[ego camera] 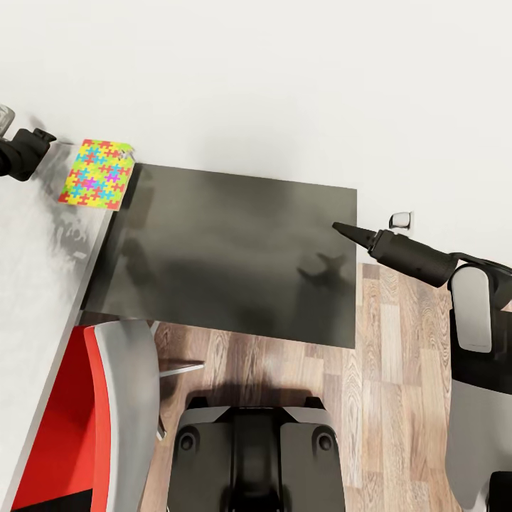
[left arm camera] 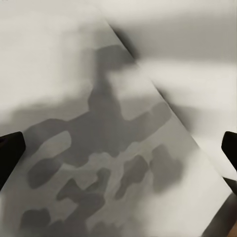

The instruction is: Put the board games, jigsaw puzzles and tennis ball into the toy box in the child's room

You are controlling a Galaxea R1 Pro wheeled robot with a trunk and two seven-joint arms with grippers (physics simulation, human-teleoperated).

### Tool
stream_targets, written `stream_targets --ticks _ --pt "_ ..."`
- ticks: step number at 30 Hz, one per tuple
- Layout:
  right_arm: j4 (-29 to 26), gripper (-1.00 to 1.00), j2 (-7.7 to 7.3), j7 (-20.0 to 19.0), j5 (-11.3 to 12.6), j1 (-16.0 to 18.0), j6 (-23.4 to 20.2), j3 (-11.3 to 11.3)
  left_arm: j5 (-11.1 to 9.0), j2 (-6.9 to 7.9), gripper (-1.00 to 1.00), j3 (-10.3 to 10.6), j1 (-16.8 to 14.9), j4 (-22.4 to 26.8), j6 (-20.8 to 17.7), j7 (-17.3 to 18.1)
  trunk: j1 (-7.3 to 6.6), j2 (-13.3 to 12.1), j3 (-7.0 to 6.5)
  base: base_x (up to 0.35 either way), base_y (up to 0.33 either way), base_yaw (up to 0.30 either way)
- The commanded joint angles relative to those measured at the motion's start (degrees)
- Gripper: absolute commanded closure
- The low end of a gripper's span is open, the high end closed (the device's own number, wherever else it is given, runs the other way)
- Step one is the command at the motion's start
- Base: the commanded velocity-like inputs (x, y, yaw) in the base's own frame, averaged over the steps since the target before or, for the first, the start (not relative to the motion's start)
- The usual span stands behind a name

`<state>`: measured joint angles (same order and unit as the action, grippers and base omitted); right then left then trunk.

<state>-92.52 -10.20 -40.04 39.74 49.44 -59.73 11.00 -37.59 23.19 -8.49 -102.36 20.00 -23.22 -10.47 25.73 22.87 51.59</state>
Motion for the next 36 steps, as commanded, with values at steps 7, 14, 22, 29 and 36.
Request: stream_targets --ticks 7,14,22,29,36 --pt "0.0 -1.0 0.0 -0.3 -0.3 0.1 -0.3 0.0 -1.1 -0.41 -1.0 -0.2 1.4 -0.8 -0.6 -0.2 0.06 0.1 0.06 0.0 0.0 0.0" --pt "0.0 -1.0 0.0 -0.3 -0.3 0.1 -0.3 0.0 -1.2 -0.8 -1.0 -0.3 5.6 6.9 -2.5 -0.2 0.06 0.1 0.06 0.0 0.0 0.0" --pt "0.0 -1.0 0.0 -0.3 -0.3 0.2 -0.3 0.0 -1.3 -2.18 -1.0 -0.4 10.4 16.6 -6.2 -0.5 0.06 0.1 0.06 0.0 0.0 0.0" --pt "0.0 -1.0 0.0 -0.3 -0.4 0.2 -0.3 0.0 -1.3 -3.4 -1.0 -0.4 11.9 20.0 -8.6 -0.6 0.06 0.1 0.06 0.0 0.0 0.0" --pt "0.1 -1.0 0.0 -0.3 -0.4 0.3 -0.3 0.0 -1.2 -4.31 -1.0 -0.4 12.0 20.9 -9.5 -0.7 0.06 0.1 0.06 0.0 0.0 0.0"
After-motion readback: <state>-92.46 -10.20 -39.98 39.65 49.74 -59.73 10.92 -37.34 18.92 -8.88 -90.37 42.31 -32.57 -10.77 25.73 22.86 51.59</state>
